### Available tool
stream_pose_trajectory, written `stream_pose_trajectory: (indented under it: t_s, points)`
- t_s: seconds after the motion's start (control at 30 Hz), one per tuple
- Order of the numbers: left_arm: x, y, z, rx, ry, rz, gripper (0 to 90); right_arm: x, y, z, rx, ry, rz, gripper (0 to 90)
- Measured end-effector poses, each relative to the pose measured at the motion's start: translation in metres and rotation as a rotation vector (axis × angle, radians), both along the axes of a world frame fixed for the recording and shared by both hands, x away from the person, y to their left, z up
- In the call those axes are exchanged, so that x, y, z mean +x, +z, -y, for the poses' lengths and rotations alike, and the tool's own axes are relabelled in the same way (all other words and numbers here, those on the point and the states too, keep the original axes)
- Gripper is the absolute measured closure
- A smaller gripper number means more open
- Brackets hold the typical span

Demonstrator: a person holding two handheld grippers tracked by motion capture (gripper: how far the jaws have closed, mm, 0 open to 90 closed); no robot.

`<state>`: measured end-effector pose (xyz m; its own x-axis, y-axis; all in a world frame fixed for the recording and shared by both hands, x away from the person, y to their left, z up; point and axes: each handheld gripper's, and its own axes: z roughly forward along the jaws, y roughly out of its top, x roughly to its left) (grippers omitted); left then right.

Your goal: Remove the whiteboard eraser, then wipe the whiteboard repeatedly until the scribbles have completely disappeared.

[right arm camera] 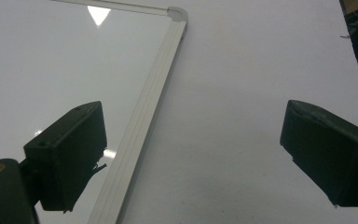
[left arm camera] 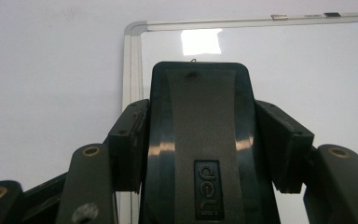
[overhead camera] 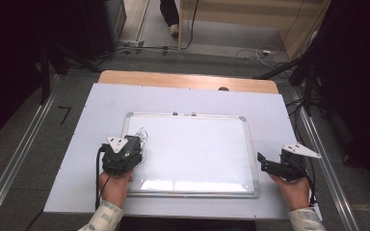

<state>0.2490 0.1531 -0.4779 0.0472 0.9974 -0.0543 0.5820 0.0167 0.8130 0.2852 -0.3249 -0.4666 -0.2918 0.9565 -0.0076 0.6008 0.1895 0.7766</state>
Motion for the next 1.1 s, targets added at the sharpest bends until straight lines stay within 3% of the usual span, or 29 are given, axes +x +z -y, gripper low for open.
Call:
stream_pose_trajectory:
  t_s: [0.47, 1.1]
  points:
    - [0.004, -0.001, -0.001, -0.011, 0.004, -0.009, 40.8, 0.0, 0.0, 0.0, -0.001, 0.001, 0.002, 5.5]
    - [0.021, -0.009, 0.001, -0.026, -0.007, -0.048, 40.8, 0.0, 0.0, -0.001, -0.007, 0.002, -0.004, 5.6]
